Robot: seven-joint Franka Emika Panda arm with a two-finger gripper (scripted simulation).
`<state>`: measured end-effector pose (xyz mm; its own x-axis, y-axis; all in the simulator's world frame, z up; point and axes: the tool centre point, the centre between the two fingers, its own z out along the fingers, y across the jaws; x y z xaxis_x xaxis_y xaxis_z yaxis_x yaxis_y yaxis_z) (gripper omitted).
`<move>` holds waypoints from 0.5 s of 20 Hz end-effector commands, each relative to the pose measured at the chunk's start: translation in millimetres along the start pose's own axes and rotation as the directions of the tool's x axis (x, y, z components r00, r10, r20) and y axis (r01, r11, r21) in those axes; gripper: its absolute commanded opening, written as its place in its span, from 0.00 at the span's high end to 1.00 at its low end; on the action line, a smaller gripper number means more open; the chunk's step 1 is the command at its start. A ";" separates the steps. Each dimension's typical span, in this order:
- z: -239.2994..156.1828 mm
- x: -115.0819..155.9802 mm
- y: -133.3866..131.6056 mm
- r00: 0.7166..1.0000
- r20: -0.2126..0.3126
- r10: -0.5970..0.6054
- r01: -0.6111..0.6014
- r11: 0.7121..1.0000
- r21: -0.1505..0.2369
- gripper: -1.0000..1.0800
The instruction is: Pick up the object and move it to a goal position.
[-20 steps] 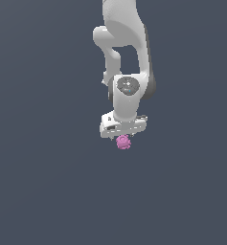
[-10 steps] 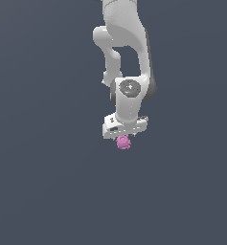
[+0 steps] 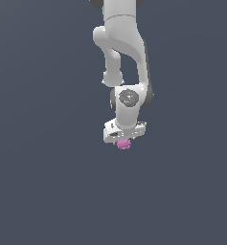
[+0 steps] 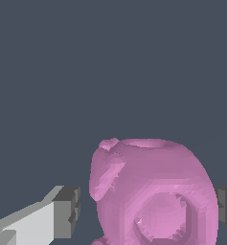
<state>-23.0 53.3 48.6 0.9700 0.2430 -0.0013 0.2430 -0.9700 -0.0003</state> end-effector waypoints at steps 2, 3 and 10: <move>8.0 0.8 0.0 1.000 -0.001 -0.001 0.001 1.000 0.000 0.04; 8.7 1.0 0.0 1.000 -0.001 -0.001 0.001 1.000 0.000 0.04; 9.0 1.1 0.1 1.000 -0.001 -0.001 0.001 1.000 0.000 1.00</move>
<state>-22.0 53.3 40.4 0.9699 0.2434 -0.0001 0.2434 -0.9699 0.0002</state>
